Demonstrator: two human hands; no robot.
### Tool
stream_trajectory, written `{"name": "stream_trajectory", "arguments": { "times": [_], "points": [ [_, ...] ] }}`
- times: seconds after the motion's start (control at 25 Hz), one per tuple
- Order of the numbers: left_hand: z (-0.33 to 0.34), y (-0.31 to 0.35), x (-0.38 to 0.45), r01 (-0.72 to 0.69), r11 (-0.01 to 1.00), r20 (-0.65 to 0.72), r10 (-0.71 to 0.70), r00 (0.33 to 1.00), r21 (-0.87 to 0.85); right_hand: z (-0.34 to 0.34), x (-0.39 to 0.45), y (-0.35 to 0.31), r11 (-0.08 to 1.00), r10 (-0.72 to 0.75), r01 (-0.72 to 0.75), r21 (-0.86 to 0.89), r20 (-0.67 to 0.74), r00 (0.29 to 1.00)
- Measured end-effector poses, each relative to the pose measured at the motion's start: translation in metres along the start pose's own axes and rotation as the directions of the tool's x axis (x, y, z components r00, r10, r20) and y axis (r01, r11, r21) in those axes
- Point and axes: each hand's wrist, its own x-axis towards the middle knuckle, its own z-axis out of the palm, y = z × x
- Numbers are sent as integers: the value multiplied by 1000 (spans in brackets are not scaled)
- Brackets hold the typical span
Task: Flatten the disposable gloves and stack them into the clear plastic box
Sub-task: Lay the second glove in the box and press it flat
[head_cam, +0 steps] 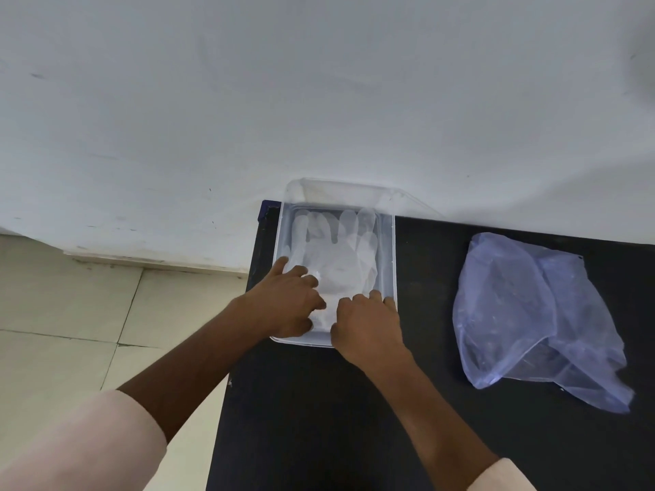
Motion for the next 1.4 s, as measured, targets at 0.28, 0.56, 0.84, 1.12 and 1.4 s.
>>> {"name": "stream_trajectory", "arguments": {
  "times": [0.28,0.56,0.84,1.12,1.4],
  "points": [
    [-18,-17,-17,18,997,-95,-26,995,-80,-12,0,9,989,-129,131,-64,41,991],
    [-38,-63,-24,-121,665,-518,-441,733,-737,-10,33,6,920,-292,265,290,54,955],
    [-14,-68,-11,-161,204,-259,-815,519,-966,-2,70,-22,818,-77,160,553,-170,982],
    [-12,-53,-8,-172,241,-295,-811,506,-955,7,73,-33,753,-76,165,637,-165,983],
    [-45,-31,-7,-305,374,-478,-764,433,-876,12,54,-5,801,253,-119,587,-151,956]
  ]
}}
